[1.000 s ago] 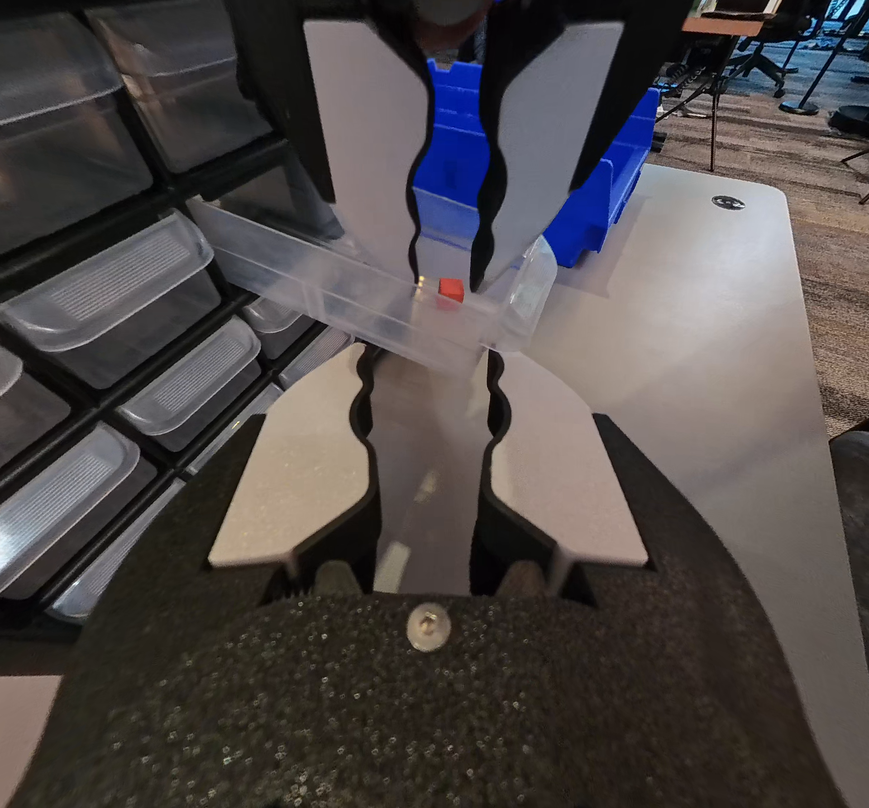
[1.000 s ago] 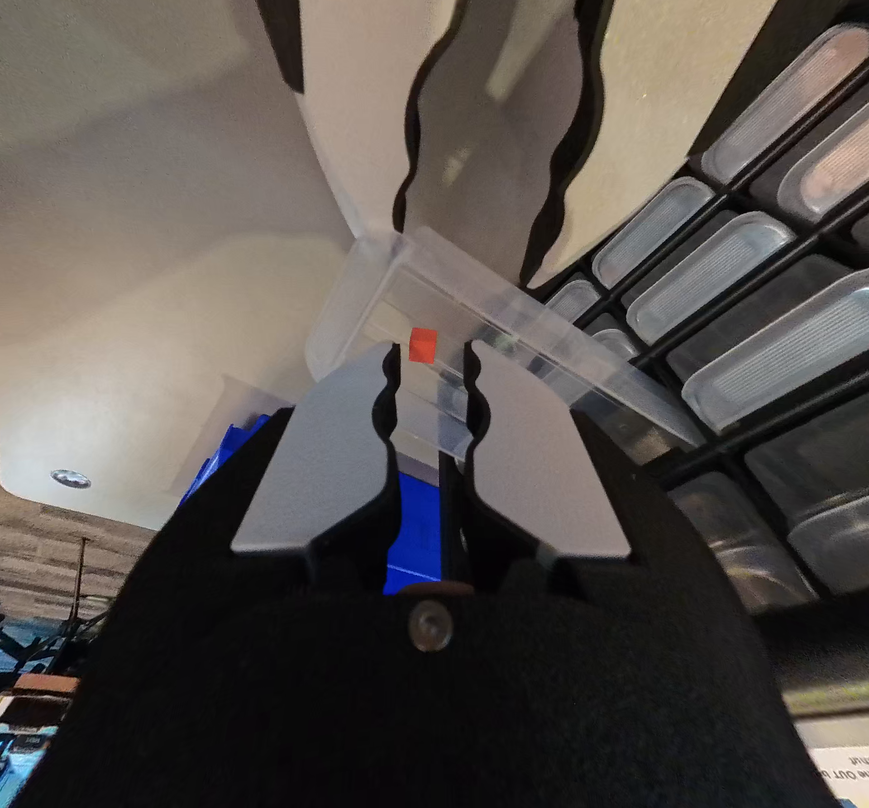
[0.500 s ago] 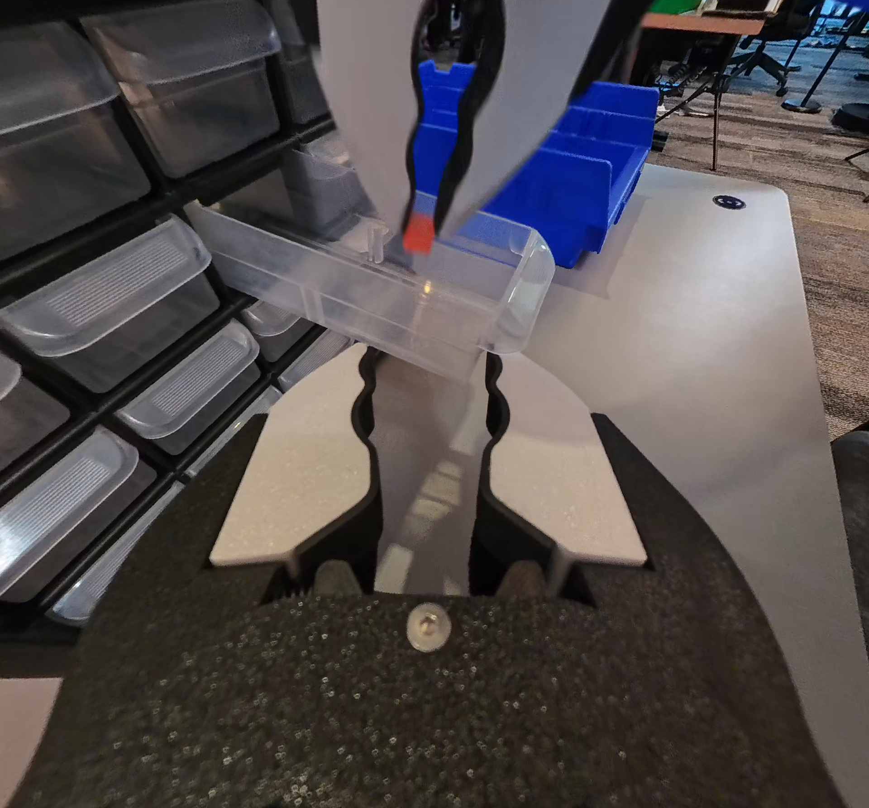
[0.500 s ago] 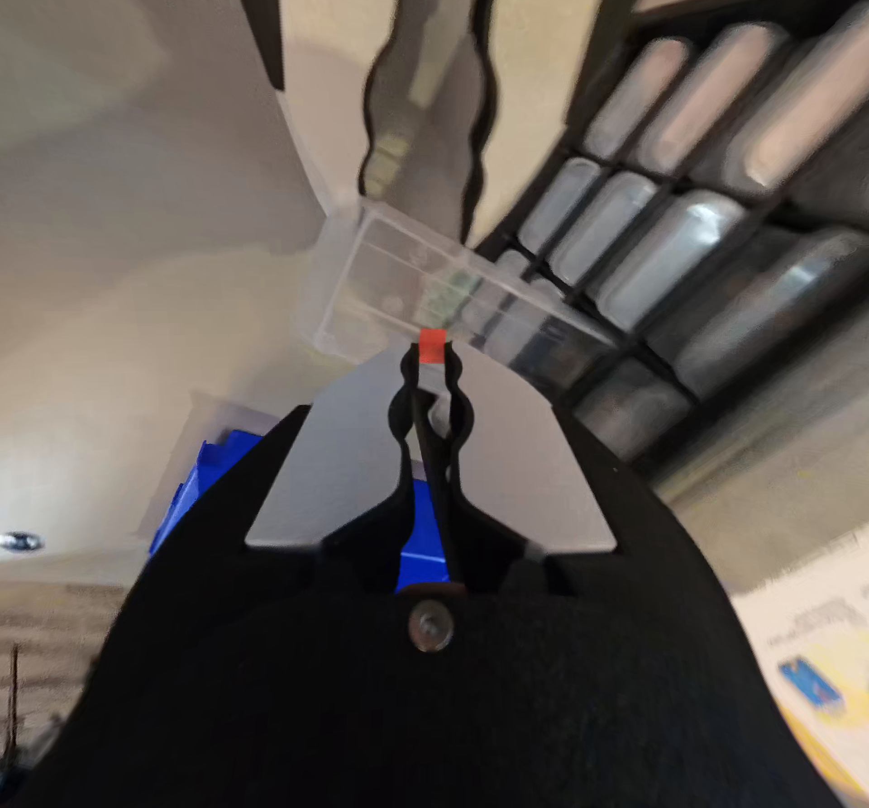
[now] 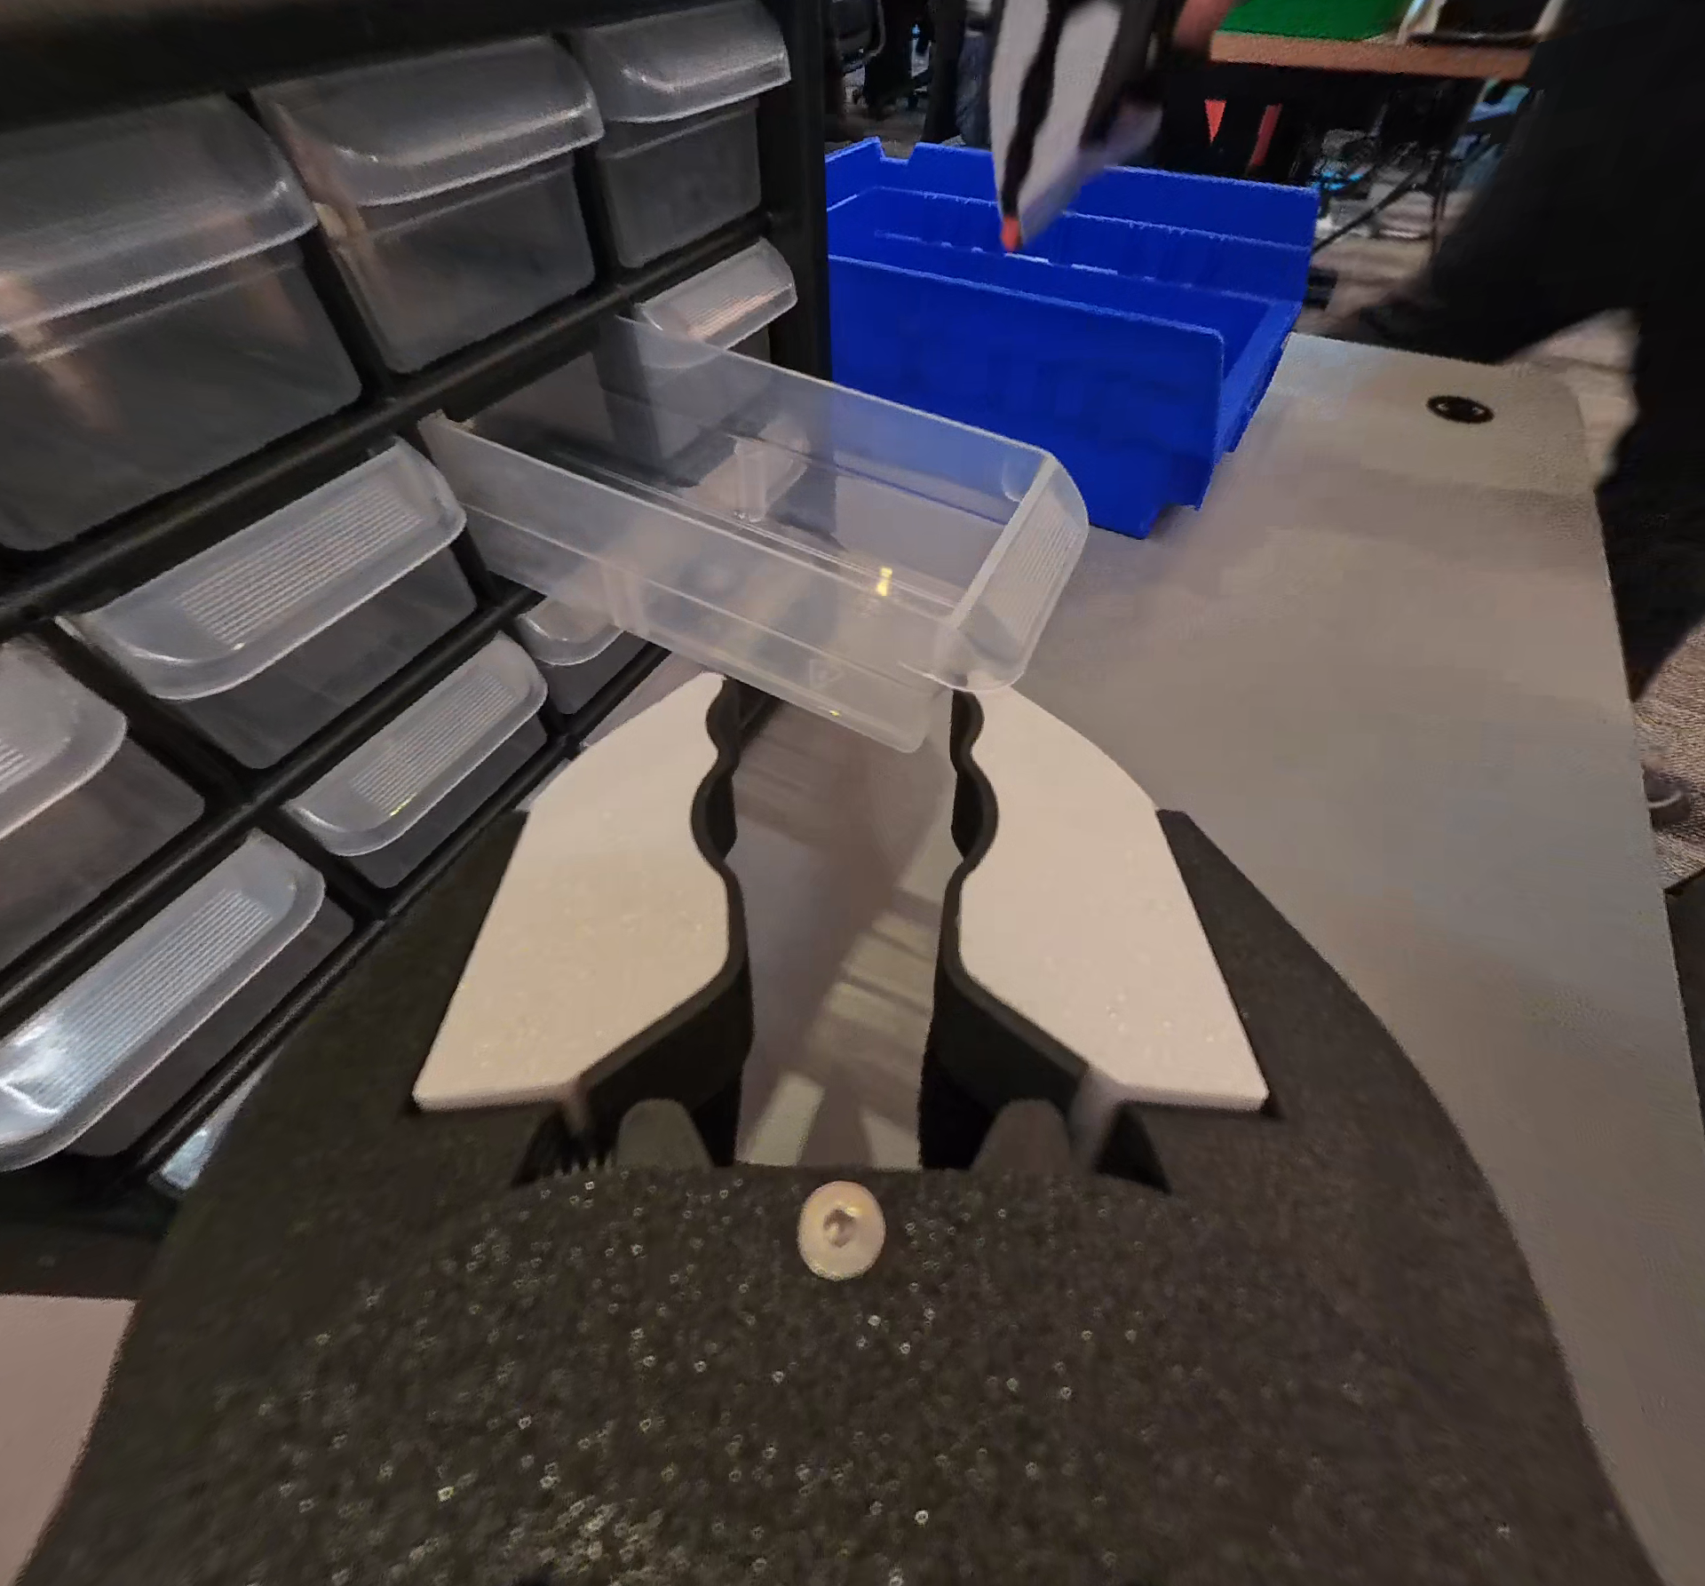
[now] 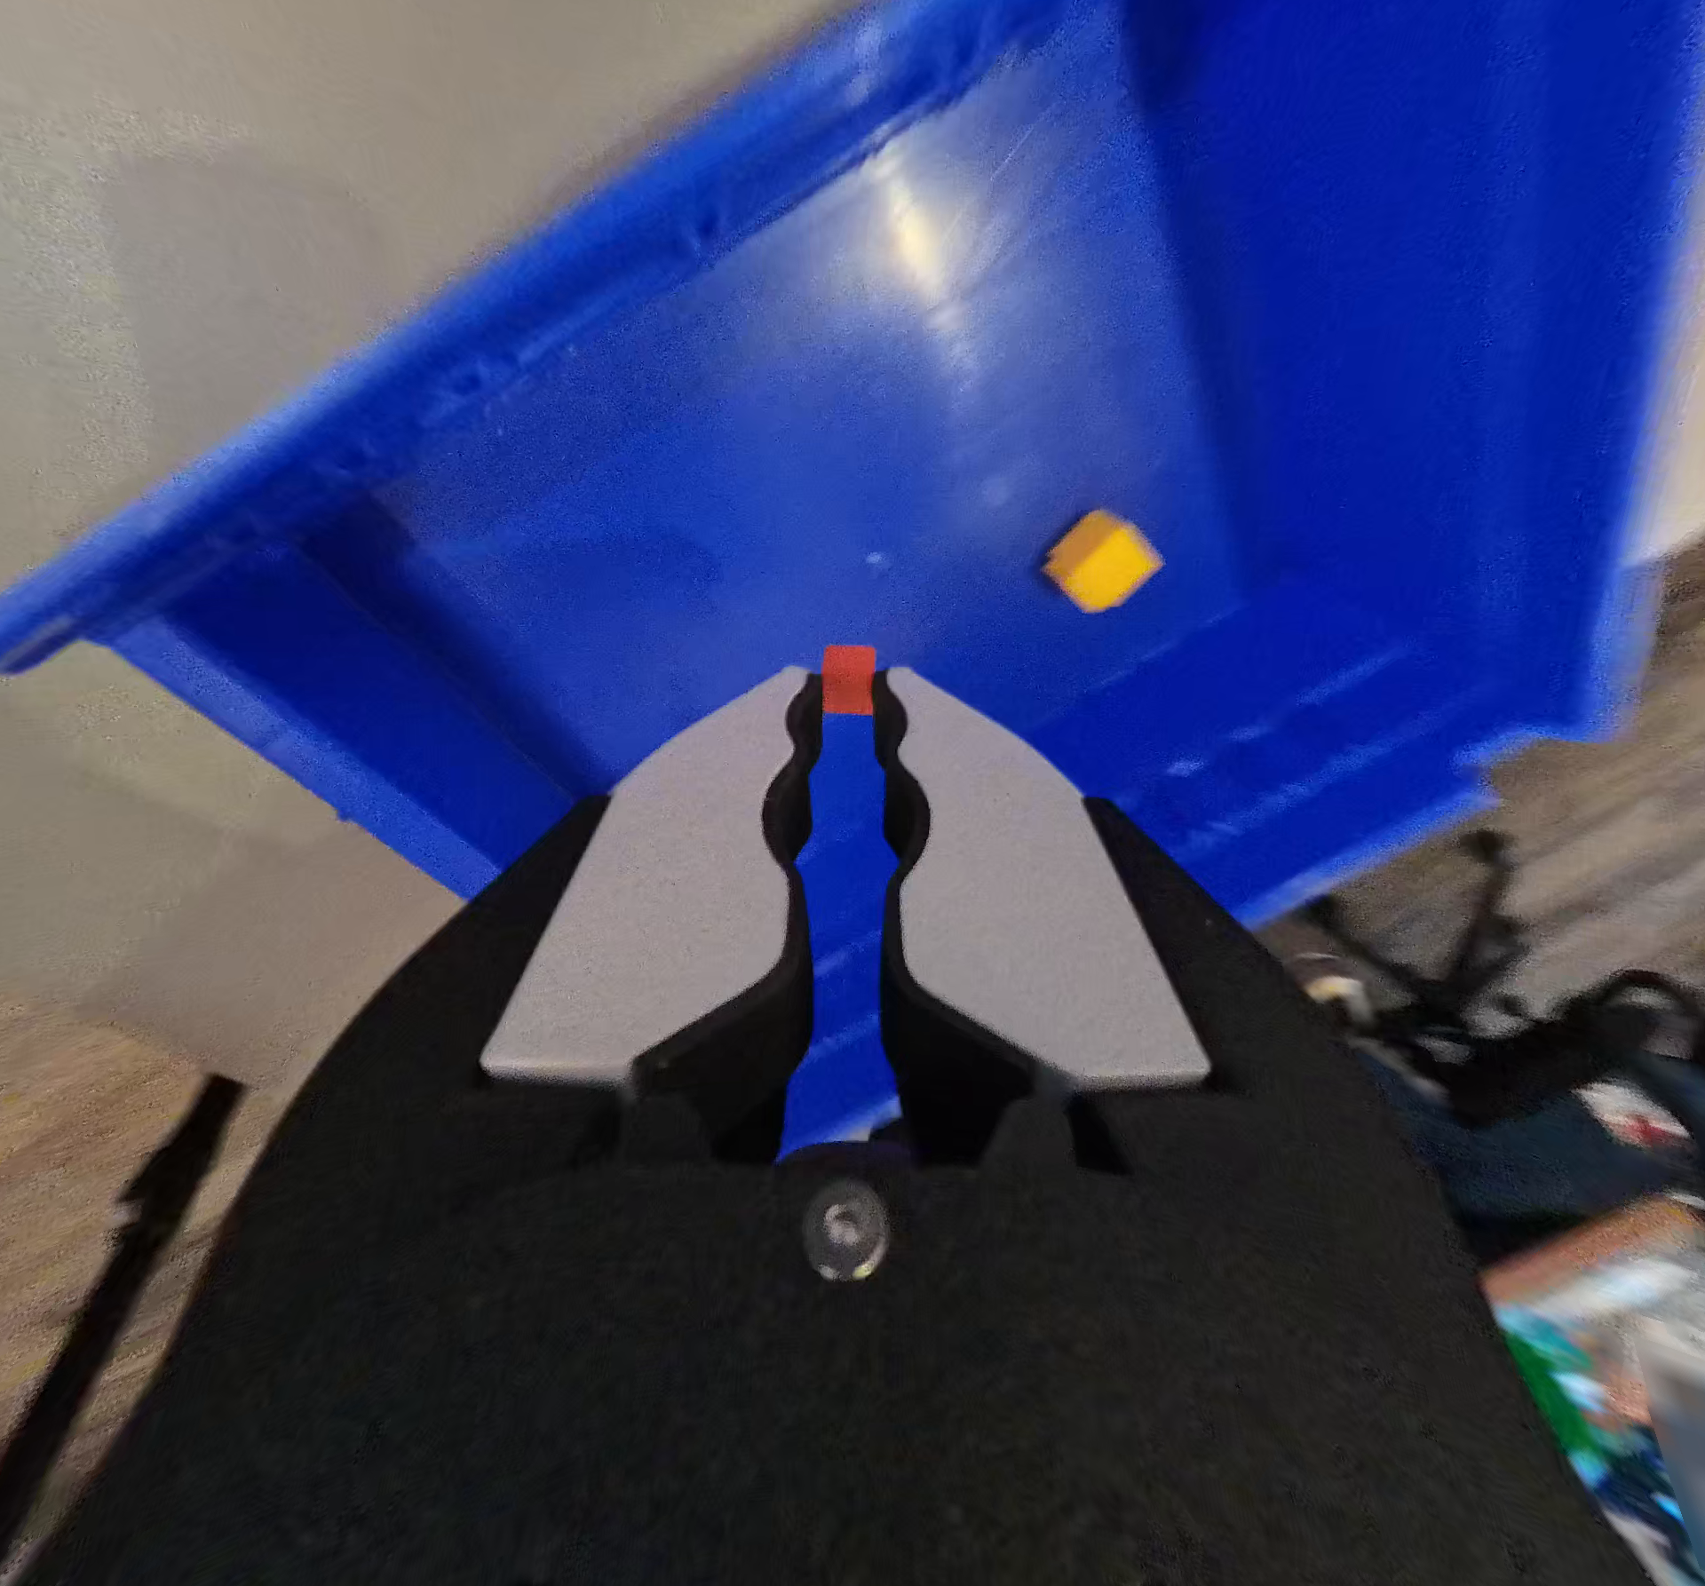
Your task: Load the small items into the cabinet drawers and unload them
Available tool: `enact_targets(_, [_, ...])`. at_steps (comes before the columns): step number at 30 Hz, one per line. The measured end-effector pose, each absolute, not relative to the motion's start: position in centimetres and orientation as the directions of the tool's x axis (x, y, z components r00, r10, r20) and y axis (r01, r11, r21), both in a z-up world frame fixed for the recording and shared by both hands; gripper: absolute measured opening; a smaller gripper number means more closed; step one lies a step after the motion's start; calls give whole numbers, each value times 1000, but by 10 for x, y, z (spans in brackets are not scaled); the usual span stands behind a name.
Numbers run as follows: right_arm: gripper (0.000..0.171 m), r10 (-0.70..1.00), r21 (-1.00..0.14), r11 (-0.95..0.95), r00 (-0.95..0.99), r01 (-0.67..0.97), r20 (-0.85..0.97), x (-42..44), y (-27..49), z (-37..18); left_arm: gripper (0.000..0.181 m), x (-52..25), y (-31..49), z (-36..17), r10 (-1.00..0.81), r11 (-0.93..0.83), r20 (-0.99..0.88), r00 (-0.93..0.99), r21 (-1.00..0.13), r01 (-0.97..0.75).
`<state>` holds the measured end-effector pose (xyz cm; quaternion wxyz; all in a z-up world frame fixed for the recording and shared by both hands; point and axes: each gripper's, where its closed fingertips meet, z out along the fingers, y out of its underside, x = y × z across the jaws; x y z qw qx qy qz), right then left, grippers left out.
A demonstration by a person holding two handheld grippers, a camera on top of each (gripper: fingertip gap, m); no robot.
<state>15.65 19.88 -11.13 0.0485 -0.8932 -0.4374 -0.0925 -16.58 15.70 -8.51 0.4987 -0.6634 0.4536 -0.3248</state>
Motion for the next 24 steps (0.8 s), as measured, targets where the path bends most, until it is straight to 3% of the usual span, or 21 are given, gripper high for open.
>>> enact_targets(3, [10, 758, -1, -650, 648, 760, 76, 155, 179, -159, 43, -168, 157, -81, -922, -70, -40, 385, -961, -268])
enact_targets(6, [10, 788, 126, -614, 597, 779, 152, 171, 170, -178, 43, -169, 160, -84, -922, -94, -20, 387, -958, -271])
enact_targets(9, [10, 775, 156, -632, 617, 759, 137, 179, 164, -186, 43, -169, 160, -83, -922, -100, -11, 388, -959, -266])
enact_targets(16, [15, 742, 105, -670, 660, 735, 112, 183, 163, -192, 42, -169, 161, -82, -921, -96, -14, 390, -961, -260])
enact_targets(18, [23, 720, 52, -691, 679, 721, 143, 179, 164, -177, 42, -169, 161, -81, -921, -101, -7, 390, -962, -255])
enact_targets(20, [23, 673, -73, -703, 695, 708, 254, 165, 169, -143, 42, -170, 162, -81, -919, -100, -9, 394, -962, -254])
enact_targets(24, [22, 605, -519, -499, 708, 694, 364, 65, 149, -58, 42, -171, 163, -81, -916, -95, -16, 401, -962, -255])
